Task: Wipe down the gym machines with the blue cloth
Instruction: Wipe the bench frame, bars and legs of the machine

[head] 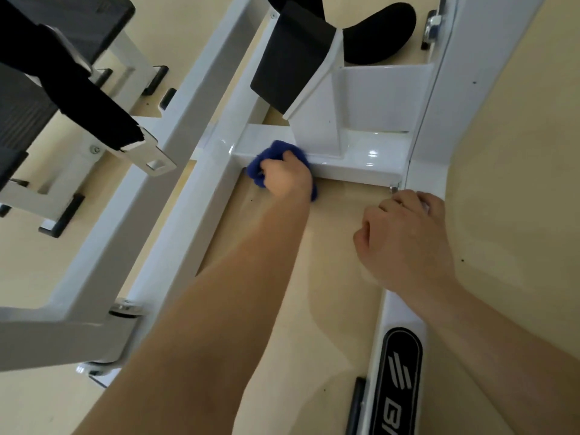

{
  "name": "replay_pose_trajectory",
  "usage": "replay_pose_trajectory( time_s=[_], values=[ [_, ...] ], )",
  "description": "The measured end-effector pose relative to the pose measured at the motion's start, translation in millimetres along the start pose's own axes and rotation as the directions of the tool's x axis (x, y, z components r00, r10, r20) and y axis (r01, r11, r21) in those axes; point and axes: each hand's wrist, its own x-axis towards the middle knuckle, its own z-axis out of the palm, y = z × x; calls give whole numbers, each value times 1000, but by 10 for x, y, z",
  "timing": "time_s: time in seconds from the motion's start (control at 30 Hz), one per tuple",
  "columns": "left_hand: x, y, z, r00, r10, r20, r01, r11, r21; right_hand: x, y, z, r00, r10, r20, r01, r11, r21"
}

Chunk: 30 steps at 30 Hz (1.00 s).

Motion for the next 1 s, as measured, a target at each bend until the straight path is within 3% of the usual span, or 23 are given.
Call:
replay_pose_trajectory(
  time_s=[0.1,0.27,0.5,0.6,0.67,0.73,0.83,1.0],
  values=[
    [-25,-63,-52,986,155,63,-156,988,5,2,-2,16,1000,9,0,-9,1000,-13],
    [-437,-223,217,961,171,217,-177,984,6,20,-12,-12,1000,13,8,-13,1000,-3],
    [-516,-440,138,808,416,417,-502,856,120,5,3,-3,1000,21,0,-21,1000,22],
    [-314,-516,-242,604,526,599,-744,642,186,-21,22,-14,1000,12,8,-13,999,45],
    [-82,-506,-551,446,653,613,-895,320,310,-48,34,-14,1000,6,31,-8,999,44],
    [203,-423,-871,340,707,620,-869,-17,495,-58,20,-4,999,-7,34,8,1000,-10],
    [691,-431,-1258,356,645,677,-771,-206,602,-36,-37,6,997,-33,75,40,995,-90],
    [888,-761,-1416,502,529,684,-666,-269,696,-8,-105,65,994,-78,77,84,994,-71]
  ],
)
